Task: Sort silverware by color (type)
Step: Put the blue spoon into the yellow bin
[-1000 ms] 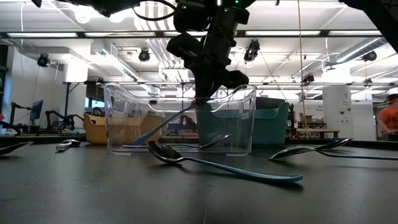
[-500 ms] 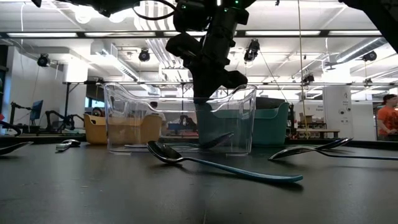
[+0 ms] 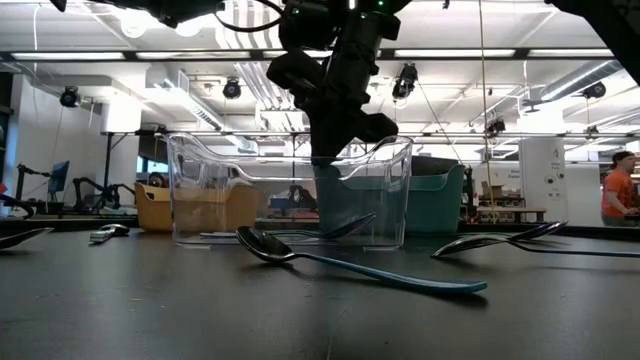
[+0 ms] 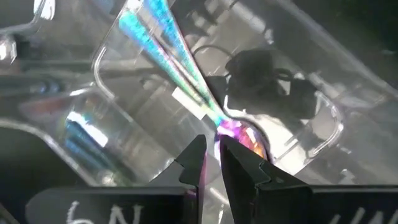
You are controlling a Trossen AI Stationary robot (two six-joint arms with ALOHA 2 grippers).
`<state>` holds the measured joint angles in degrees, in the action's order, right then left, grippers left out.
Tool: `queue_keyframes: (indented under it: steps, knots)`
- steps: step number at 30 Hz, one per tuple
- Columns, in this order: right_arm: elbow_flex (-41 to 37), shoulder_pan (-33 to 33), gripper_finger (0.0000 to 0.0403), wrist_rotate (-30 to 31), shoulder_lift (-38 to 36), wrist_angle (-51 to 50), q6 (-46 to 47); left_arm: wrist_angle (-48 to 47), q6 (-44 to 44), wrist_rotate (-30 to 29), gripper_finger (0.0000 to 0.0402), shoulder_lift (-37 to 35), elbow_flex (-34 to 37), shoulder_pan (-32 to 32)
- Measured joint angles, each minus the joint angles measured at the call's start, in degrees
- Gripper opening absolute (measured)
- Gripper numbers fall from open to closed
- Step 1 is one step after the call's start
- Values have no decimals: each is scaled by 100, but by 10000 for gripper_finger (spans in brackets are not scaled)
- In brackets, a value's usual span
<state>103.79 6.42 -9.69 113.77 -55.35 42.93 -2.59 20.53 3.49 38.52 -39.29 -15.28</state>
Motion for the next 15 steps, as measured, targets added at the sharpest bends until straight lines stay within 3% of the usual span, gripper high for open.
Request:
queue_keyframes:
  steps: [8,15]
  knots:
    - [4,0,40,-279,-329,-147,-452,-3,-2,2,150,2,2,-1]
    - [4,-6,38,-148,-702,-226,-1785,8,-476,26,150,17,-68,10]
